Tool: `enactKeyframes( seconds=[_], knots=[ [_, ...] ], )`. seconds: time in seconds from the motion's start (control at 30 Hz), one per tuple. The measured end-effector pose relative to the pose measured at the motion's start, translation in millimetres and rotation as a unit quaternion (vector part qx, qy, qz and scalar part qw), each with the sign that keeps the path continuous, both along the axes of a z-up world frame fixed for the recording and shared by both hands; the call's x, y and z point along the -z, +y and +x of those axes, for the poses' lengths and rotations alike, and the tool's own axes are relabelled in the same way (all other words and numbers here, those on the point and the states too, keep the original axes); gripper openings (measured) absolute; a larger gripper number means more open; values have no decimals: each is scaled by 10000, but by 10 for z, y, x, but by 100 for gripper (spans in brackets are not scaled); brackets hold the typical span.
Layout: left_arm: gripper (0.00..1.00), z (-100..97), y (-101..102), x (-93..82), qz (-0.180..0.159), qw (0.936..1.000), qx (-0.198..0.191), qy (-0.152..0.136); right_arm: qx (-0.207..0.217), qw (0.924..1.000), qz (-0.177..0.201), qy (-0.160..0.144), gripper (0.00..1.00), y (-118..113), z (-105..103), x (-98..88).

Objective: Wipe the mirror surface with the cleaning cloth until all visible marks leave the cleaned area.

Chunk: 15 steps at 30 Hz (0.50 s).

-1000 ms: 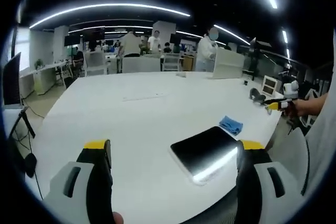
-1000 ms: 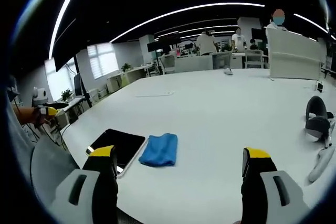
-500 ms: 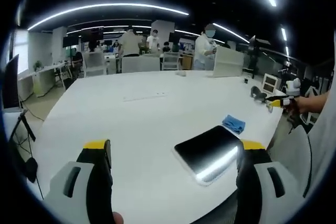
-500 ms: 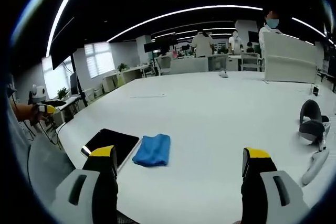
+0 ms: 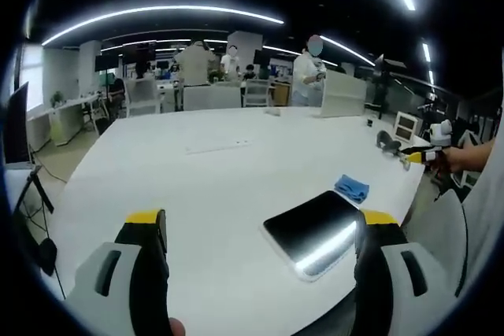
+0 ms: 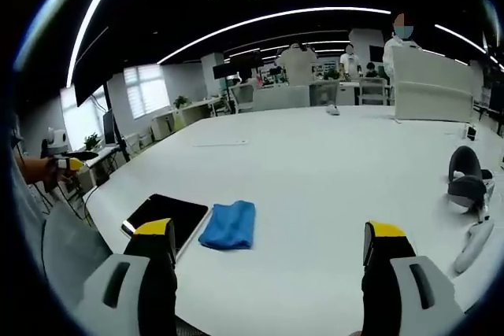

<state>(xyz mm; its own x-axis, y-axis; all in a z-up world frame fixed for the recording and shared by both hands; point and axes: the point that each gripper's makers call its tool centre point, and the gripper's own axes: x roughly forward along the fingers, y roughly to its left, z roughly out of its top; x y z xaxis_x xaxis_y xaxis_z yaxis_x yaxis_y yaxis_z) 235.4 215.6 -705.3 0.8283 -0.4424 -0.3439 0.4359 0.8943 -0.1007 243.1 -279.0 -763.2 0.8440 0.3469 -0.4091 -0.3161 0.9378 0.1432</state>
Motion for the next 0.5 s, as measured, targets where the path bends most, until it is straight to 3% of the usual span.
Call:
enactKeyframes(
  seconds=[0.5],
  knots=[
    [99, -41, 46, -53, -16, 9999, -83, -72, -114, 9999, -11, 73, 98, 74, -17, 45]
  ],
)
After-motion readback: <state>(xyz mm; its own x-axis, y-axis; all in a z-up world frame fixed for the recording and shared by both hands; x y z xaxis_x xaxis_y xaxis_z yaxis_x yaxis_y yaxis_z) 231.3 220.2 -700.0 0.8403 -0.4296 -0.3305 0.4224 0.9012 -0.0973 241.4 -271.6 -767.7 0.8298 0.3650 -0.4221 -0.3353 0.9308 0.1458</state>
